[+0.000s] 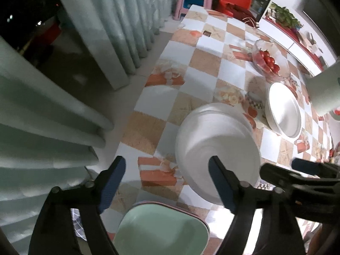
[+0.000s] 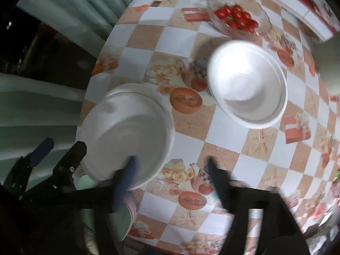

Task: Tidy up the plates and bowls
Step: 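Lower the white plate onto the mint-green plate and open both grippers, then move both grippers to the white plate beside the tomato bowl, then close both grippers on the second white plate rim, then lift the second white plate with both grippers and carry it over the stack, then lower the second white plate onto the stack and open both grippers, then move both grippers to the rim of the white plate stack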

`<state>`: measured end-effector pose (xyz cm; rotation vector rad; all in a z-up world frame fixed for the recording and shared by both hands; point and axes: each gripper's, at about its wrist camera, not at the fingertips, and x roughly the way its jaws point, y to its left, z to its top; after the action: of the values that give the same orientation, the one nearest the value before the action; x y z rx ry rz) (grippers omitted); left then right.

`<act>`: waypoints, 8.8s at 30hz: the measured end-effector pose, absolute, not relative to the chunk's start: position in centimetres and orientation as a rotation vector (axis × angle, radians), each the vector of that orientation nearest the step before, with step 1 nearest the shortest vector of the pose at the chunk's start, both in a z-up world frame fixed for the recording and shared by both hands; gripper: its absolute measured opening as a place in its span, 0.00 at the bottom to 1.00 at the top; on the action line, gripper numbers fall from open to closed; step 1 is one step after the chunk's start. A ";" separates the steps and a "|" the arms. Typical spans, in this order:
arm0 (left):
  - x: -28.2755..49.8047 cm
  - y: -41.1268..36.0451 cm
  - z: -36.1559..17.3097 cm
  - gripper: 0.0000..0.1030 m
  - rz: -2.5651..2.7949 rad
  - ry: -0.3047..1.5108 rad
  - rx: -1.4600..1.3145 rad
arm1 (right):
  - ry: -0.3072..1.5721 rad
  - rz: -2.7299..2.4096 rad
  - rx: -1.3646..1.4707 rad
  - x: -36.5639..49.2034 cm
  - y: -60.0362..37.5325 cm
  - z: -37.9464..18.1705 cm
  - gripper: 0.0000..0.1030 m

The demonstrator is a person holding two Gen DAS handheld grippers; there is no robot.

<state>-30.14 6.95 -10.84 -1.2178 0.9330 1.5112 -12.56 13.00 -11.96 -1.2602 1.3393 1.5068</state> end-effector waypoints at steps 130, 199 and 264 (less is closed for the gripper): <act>-3.8 8.5 -21.9 0.32 1.024 1.325 -1.003 | 1.535 1.321 -1.092 4.0 11.1 -21.7 0.24; -26.4 7.0 -8.3 0.32 1.426 0.946 -1.130 | 1.227 1.639 -1.173 -14.5 12.0 -8.6 0.24; -28.4 2.8 -8.6 0.77 1.516 0.983 -1.136 | 1.323 1.517 -1.154 -8.7 9.0 -9.6 0.95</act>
<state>-28.40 2.77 -8.62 -1.1363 0.9826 1.5159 -8.71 9.04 -9.58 -1.1537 1.3228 1.5165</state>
